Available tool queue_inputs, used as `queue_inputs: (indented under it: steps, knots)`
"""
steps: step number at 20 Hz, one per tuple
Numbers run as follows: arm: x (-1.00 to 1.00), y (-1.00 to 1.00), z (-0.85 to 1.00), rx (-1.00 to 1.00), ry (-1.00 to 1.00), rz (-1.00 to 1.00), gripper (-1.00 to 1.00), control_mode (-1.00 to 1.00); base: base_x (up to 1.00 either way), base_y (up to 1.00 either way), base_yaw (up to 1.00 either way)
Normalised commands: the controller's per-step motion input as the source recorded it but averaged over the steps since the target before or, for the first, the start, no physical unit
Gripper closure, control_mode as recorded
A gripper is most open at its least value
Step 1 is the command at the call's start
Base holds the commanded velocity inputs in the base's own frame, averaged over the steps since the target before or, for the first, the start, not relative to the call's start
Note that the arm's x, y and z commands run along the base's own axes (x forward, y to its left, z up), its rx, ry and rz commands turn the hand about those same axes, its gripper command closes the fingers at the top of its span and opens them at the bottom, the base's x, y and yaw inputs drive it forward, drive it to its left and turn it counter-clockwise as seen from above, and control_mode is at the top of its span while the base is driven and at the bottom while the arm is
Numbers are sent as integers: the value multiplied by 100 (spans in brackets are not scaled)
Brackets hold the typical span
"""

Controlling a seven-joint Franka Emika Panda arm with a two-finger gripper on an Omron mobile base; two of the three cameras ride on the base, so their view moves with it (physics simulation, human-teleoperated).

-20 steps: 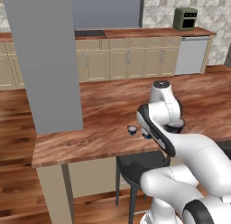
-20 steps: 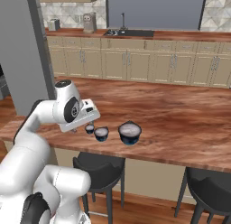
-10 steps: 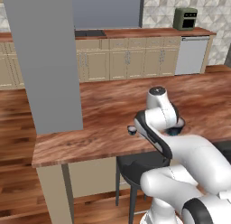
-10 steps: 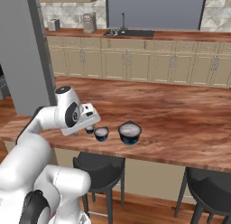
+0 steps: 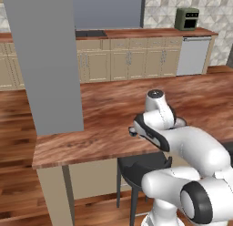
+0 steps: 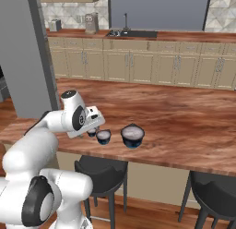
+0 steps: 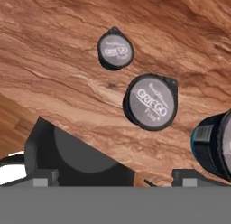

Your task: Stack the yogurt containers by placing the smaller containers on top of the larger containers.

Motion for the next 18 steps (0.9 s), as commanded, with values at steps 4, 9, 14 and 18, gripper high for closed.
queue_inputs:
  steps: [4, 9, 14, 18]
  knots:
    - [26, 0, -21, 0, 0, 0, -100, -100, 0, 0, 0]
    - [1, 0, -22, 0, 0, 0, -100, -100, 0, 0, 0]
    - [0, -5, -20, 0, 0, 0, -100, -100, 0, 0, 0]
    - [1, -13, -12, 0, 0, 0, -100, -100, 0, 0, 0]
